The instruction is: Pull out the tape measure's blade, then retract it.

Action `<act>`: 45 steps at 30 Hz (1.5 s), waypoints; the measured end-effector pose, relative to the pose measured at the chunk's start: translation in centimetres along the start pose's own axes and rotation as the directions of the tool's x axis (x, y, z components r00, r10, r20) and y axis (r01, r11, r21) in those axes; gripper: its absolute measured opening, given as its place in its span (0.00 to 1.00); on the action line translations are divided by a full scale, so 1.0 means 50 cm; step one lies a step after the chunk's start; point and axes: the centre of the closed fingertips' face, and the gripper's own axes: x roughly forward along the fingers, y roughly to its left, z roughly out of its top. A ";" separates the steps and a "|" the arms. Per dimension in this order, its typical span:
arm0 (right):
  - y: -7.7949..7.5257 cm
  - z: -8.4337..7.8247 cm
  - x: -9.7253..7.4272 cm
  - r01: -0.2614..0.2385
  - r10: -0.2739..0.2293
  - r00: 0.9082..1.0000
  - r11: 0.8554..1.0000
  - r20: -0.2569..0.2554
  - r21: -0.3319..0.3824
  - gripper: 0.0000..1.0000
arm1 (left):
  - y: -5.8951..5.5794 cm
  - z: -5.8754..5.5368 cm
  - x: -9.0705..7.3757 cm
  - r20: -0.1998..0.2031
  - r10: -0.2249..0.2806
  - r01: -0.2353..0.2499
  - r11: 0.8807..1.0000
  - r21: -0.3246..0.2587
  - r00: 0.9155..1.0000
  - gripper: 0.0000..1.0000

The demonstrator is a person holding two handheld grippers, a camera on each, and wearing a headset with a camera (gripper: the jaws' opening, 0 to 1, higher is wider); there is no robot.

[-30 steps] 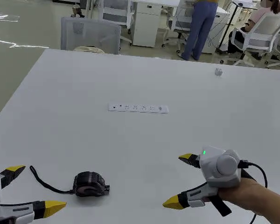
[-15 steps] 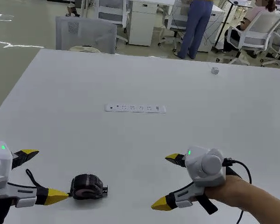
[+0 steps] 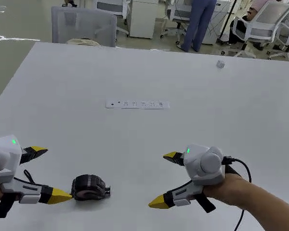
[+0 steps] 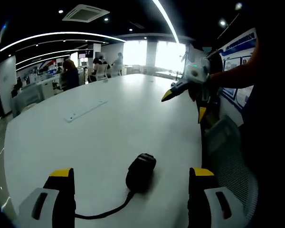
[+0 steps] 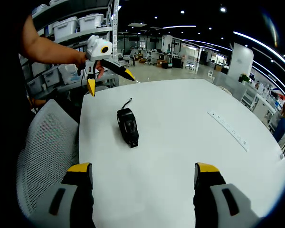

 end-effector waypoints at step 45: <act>0.015 0.066 0.138 -0.108 0.104 0.993 0.991 -0.047 -0.080 0.81 | -0.037 -0.024 0.148 -0.327 -0.161 0.255 0.928 0.271 0.931 0.85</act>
